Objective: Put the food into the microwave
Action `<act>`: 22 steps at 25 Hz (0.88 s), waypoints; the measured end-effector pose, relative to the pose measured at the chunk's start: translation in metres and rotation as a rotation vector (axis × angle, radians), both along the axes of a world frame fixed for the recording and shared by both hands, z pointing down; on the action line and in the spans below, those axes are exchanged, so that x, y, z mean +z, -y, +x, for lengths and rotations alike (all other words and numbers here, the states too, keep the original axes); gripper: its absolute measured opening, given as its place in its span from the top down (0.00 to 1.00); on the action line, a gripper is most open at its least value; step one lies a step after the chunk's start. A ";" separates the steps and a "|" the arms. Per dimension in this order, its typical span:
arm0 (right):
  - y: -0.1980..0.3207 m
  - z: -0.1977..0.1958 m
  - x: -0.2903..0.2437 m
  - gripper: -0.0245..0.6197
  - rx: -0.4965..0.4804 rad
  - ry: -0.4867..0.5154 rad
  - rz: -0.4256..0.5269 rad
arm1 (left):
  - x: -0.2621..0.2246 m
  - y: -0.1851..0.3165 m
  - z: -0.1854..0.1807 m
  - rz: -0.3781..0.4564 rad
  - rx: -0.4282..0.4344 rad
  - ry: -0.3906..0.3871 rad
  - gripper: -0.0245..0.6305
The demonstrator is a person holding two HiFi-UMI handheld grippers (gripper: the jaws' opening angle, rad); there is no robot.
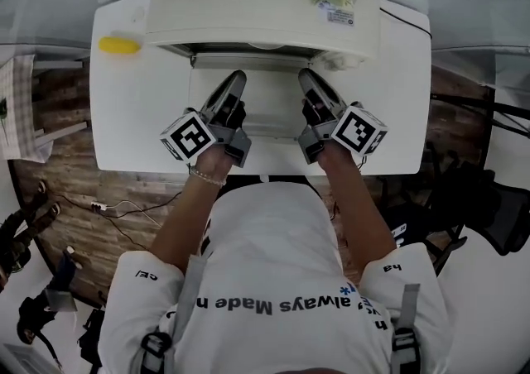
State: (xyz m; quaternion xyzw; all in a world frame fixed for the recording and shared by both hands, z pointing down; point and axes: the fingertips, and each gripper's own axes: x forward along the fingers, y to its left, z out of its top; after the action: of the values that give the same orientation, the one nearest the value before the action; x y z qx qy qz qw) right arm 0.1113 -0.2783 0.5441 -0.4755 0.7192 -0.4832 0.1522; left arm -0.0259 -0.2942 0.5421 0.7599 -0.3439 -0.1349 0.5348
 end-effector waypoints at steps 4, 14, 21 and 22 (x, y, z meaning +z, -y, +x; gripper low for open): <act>-0.016 -0.002 -0.035 0.92 -0.071 -0.109 0.092 | -0.042 -0.009 -0.006 0.138 0.022 0.063 0.90; -0.050 -0.001 -0.113 0.92 -0.146 -0.445 0.300 | -0.124 -0.034 -0.011 0.398 0.059 0.207 0.93; -0.064 -0.001 -0.166 0.92 -0.160 -0.601 0.416 | -0.173 -0.053 -0.005 0.554 0.074 0.331 0.94; -0.065 -0.002 -0.174 0.92 -0.159 -0.618 0.432 | -0.181 -0.055 -0.004 0.576 0.076 0.349 0.94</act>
State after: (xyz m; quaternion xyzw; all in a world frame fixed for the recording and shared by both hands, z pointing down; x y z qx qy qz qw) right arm 0.1094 -0.2133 0.3698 -0.4984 0.8510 -0.1649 -0.0129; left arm -0.0302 -0.2388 0.3616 0.9038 -0.3494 -0.0742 0.2357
